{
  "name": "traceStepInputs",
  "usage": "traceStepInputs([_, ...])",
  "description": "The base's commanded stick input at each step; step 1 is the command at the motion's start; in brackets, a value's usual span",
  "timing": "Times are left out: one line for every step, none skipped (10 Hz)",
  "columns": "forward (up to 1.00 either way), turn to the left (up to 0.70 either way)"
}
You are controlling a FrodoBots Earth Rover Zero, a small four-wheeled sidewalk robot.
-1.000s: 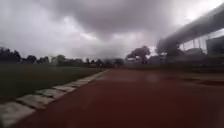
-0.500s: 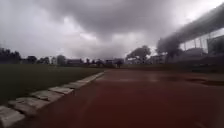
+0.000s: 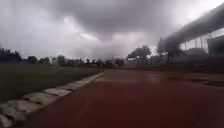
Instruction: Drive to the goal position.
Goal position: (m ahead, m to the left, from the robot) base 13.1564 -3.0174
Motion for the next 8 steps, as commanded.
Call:
traceStepInputs([0.5, 0.0])
traceStepInputs([0.5, 0.0])
traceStepInputs([0.5, 0.0])
traceStepInputs([0.5, 0.0])
traceStepInputs([0.5, 0.0])
traceStepInputs([0.5, 0.0])
traceStepInputs([0.5, 0.0])
traceStepInputs([0.5, 0.0])
